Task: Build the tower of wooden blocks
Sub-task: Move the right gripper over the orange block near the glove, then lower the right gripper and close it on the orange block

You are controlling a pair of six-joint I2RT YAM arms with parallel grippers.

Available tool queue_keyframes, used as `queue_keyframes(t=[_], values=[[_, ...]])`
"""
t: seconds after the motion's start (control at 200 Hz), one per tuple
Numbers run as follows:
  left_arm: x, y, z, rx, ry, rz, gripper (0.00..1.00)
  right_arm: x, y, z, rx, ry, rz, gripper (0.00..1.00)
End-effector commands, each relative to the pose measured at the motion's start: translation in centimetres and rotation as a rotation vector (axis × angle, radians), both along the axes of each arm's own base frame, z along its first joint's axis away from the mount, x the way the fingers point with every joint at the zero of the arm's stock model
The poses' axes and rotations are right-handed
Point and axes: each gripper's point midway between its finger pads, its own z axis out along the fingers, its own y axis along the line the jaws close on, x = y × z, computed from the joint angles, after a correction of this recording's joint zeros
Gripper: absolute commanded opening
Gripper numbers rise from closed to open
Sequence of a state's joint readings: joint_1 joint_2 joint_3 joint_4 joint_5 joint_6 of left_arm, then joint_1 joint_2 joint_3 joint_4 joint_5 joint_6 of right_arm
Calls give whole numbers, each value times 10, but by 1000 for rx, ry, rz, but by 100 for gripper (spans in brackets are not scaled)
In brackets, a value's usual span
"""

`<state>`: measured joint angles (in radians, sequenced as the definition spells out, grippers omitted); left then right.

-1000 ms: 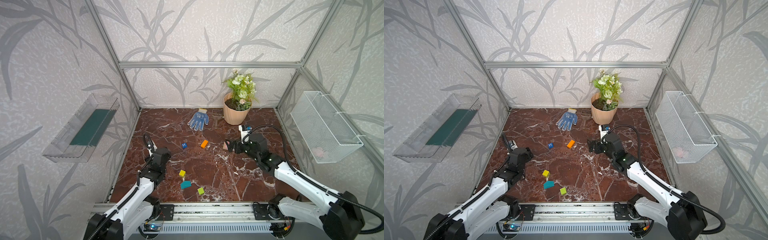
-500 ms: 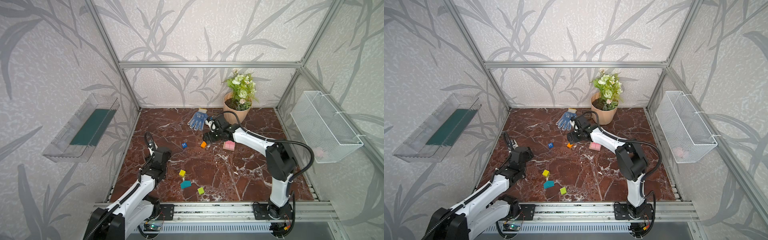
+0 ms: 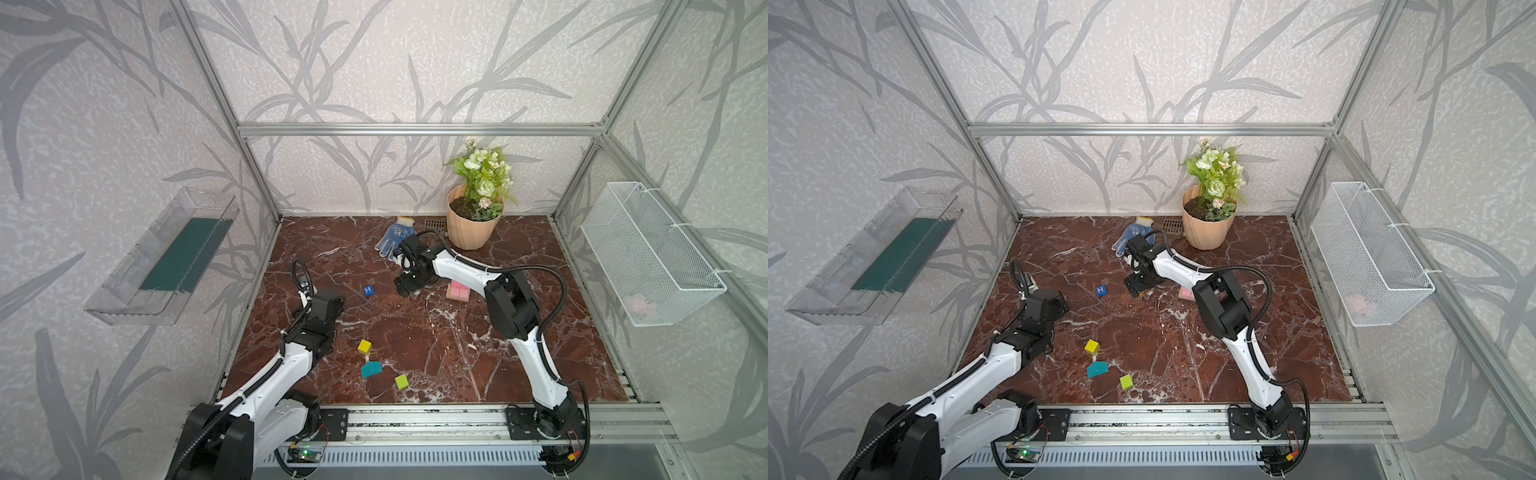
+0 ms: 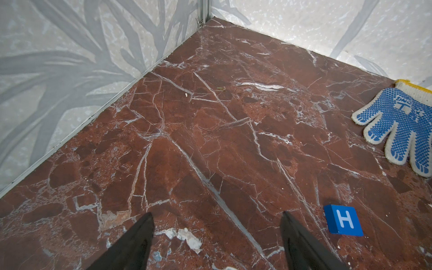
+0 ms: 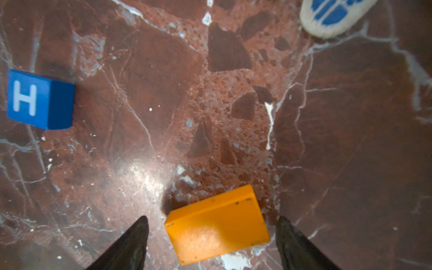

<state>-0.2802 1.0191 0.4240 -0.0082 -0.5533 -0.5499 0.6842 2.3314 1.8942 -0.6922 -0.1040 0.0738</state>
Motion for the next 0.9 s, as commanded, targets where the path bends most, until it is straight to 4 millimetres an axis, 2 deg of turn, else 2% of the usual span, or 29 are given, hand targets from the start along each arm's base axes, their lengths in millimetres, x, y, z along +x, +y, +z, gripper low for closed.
queue_keyframes(t=[0.0,0.265,0.505,0.655,0.9], values=[[3,5,11,14,-20,29,84,-5,-8,-8,-49,25,36,84],[3,4,10,12,-17,27,84,-13,2,-15,-1,49,113,85],[3,4,10,14,-16,28,84,-8,-3,-21,-52,48,138,84],[4,4,10,12,-15,26,84,-9,-7,-26,-74,57,142,79],[4,4,10,14,-16,28,84,-17,-11,-21,-79,53,120,69]])
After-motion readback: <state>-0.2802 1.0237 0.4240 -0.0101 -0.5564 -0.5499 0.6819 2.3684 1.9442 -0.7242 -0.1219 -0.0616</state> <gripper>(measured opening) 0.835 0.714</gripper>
